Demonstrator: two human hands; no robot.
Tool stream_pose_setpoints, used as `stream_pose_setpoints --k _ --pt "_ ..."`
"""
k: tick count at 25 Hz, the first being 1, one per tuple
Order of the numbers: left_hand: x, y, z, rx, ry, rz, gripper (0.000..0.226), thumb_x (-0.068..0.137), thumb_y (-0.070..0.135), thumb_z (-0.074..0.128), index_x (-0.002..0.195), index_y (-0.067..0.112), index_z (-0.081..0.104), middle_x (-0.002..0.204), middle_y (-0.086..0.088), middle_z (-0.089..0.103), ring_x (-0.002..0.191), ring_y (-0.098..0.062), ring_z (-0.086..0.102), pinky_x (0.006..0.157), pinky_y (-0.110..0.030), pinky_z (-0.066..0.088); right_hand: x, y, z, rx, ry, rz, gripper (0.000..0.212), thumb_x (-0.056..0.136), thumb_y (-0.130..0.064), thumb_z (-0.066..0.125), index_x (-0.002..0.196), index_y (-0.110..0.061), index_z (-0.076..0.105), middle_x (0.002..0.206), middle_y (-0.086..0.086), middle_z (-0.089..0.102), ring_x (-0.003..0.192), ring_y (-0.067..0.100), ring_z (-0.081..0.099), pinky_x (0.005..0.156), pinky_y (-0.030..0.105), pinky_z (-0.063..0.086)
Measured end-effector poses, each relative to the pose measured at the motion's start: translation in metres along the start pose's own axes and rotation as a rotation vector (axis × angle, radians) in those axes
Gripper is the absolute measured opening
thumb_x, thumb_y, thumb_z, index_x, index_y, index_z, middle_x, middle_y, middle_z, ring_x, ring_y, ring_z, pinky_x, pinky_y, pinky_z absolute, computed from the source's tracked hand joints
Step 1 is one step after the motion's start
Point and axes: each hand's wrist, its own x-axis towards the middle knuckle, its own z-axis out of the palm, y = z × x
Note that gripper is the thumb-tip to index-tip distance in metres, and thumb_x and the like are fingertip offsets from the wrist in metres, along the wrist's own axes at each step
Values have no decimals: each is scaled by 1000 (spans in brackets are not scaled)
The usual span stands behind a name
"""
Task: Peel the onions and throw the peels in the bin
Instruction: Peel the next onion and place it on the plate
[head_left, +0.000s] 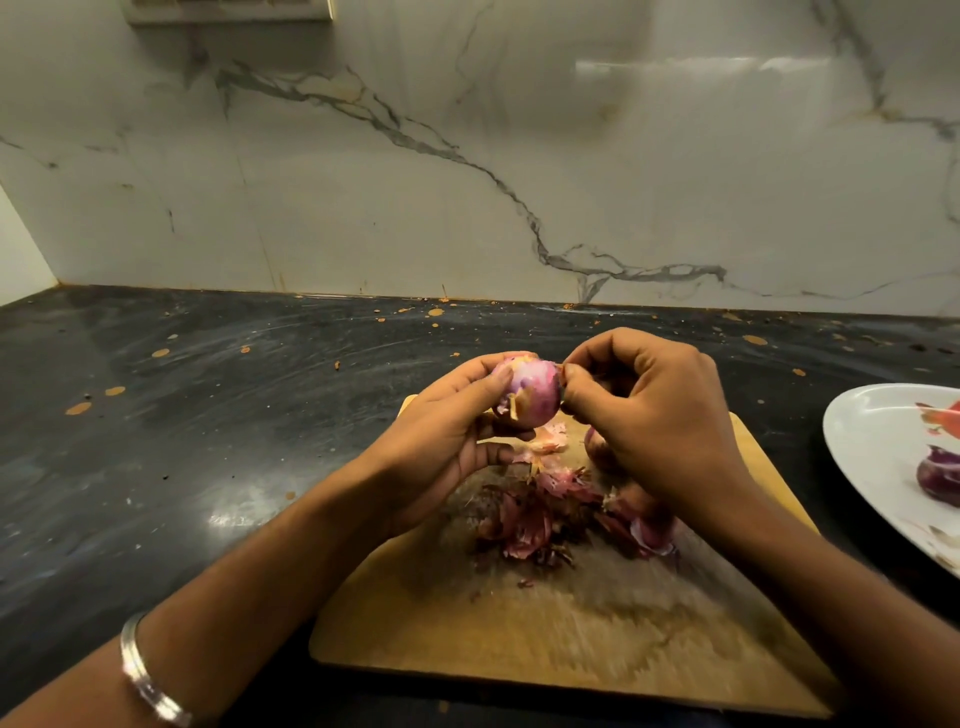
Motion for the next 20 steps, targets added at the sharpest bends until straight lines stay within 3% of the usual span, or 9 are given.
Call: stream_pose_setpoints --k 4,8,13,15,17,20 --pt "-1 -1 -3 3 -5 30 36 86 32 59 119 19 62 96 -3 72 79 -14 65 65 -26 56 -2 0 2 51 -22 21 6 88 -17 67 82 -17 70 68 0 71 62 15 70 60 39 58" --pt "-1 3 -5 -85 -42 32 35 86 27 62 120 20 63 100 -5 70 85 -21 67 66 -27 57 6 6 -8 136 10 176 8 92 -11 67 84 -13 67 70 4 72 63 11 73 64 40 63" --pt "1 1 -3 -121 29 -7 45 82 25 66 124 11 57 98 -11 70 82 -21 67 60 -26 58 0 2 -9 102 -94 150 8 83 -8 72 80 -13 66 66 9 70 58 28 70 52 50 59" --pt "1 1 -4 -73 57 3 48 79 25 68 123 11 55 97 -9 72 83 -20 67 65 -31 57 0 0 -9 133 -137 123 13 82 -6 71 86 -19 70 74 6 72 68 26 71 58 44 60" --pt "0 0 -4 4 67 16 51 77 26 70 123 11 54 99 -7 74 85 -20 68 73 -37 57 -1 -1 -8 221 -179 131 10 86 -16 72 94 -23 75 80 -1 75 75 16 73 60 27 59" --pt "-3 0 -2 75 65 24 57 70 27 74 121 12 54 97 -7 74 85 -19 69 70 -36 56 -3 -1 -4 200 -191 110 15 84 -31 75 96 -23 77 79 -8 76 72 6 71 61 17 55"
